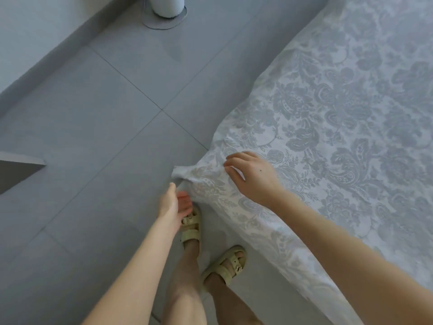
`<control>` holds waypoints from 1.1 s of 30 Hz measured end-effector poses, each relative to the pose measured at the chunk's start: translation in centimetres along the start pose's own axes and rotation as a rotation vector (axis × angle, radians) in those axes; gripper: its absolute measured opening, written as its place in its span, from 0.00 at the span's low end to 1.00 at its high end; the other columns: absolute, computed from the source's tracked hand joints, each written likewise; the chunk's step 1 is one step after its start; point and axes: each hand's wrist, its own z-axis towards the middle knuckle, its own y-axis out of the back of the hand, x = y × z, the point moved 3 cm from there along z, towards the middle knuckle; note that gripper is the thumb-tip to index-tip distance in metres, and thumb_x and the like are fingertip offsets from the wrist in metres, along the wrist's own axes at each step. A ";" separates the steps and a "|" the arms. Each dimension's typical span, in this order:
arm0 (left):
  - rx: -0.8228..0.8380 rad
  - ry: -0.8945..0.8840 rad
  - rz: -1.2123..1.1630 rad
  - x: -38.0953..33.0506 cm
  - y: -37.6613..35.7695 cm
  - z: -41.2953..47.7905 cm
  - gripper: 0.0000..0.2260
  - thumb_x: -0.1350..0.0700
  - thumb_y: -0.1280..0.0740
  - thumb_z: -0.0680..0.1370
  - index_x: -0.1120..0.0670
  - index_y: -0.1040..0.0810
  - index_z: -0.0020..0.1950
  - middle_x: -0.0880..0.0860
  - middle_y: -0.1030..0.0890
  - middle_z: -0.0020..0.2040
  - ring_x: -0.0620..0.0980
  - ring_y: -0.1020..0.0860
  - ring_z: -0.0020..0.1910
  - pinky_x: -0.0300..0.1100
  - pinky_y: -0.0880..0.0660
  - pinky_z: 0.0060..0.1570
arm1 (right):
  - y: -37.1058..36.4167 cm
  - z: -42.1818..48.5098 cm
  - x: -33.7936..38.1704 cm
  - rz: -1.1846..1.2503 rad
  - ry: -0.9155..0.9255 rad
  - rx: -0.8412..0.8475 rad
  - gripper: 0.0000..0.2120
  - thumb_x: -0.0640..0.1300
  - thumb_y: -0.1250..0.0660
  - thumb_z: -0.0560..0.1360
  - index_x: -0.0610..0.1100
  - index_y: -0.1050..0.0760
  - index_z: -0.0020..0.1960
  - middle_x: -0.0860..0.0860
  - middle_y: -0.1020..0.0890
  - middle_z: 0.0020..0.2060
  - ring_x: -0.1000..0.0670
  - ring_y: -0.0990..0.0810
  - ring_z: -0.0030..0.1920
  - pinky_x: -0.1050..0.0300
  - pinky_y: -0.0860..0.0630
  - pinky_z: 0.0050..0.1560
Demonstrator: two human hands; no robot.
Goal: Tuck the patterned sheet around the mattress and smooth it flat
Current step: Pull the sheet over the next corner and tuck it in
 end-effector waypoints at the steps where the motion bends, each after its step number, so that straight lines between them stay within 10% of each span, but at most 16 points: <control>1: 0.041 0.060 -0.043 0.3 -0.3 -0.1 0.23 0.45 0.47 0.82 0.61 0.25 0.41 0.58 0.23 0.41 0.55 0.24 0.39 0.49 0.25 0.43 | -0.4 1.8 0.6 -0.018 0.061 0.032 0.17 0.48 0.44 0.77 0.43 0.18 0.47 0.50 0.16 0.48 0.46 0.19 0.51 0.55 0.24 0.49; 7: 0.111 0.174 -0.387 0.4 -1.5 0.8 0.24 0.44 0.49 0.82 0.62 0.23 0.55 0.58 0.20 0.45 0.56 0.22 0.48 0.49 0.27 0.54 | -5.0 9.9 2.2 -0.297 0.044 0.738 0.21 0.52 0.53 0.83 0.49 0.26 0.41 0.47 0.19 0.47 0.45 0.22 0.51 0.51 0.30 0.57; 11: 0.140 0.181 -0.445 -0.2 -2.1 1.9 0.25 0.43 0.50 0.82 0.60 0.22 0.55 0.57 0.18 0.45 0.54 0.20 0.46 0.49 0.24 0.52 | -7.0 11.5 1.8 -0.305 -0.157 1.020 0.27 0.58 0.59 0.82 0.48 0.30 0.69 0.48 0.27 0.68 0.46 0.32 0.69 0.52 0.39 0.69; 14: 0.147 0.167 -0.471 -0.1 -2.4 1.8 0.24 0.44 0.49 0.82 0.58 0.20 0.52 0.56 0.17 0.44 0.54 0.19 0.46 0.47 0.22 0.49 | -8.7 11.9 2.1 -0.347 -0.221 1.138 0.34 0.63 0.60 0.79 0.43 0.30 0.69 0.45 0.29 0.69 0.46 0.34 0.70 0.52 0.42 0.70; 24: 0.192 0.045 -0.514 1.1 -3.1 -1.2 0.23 0.39 0.48 0.80 0.50 0.18 0.55 0.50 0.16 0.51 0.49 0.20 0.56 0.49 0.28 0.64 | -8.3 11.9 3.3 -0.410 -0.062 1.220 0.35 0.65 0.60 0.78 0.44 0.23 0.57 0.46 0.22 0.58 0.46 0.27 0.61 0.54 0.36 0.62; 28: 0.424 -0.116 -0.489 0.5 -4.6 -4.0 0.25 0.37 0.54 0.79 0.43 0.23 0.63 0.44 0.21 0.62 0.43 0.26 0.64 0.48 0.36 0.70 | -2.8 10.8 3.6 -0.201 -0.087 1.123 0.34 0.68 0.58 0.74 0.43 0.24 0.37 0.49 0.20 0.39 0.52 0.23 0.42 0.59 0.29 0.48; 33: 0.707 -0.184 -0.410 -1.1 -7.8 -7.4 0.27 0.36 0.56 0.79 0.45 0.26 0.67 0.47 0.23 0.65 0.43 0.27 0.66 0.47 0.35 0.70 | 3.3 9.3 2.1 0.180 -0.128 1.063 0.33 0.73 0.53 0.70 0.49 0.21 0.39 0.49 0.18 0.40 0.50 0.19 0.44 0.51 0.24 0.53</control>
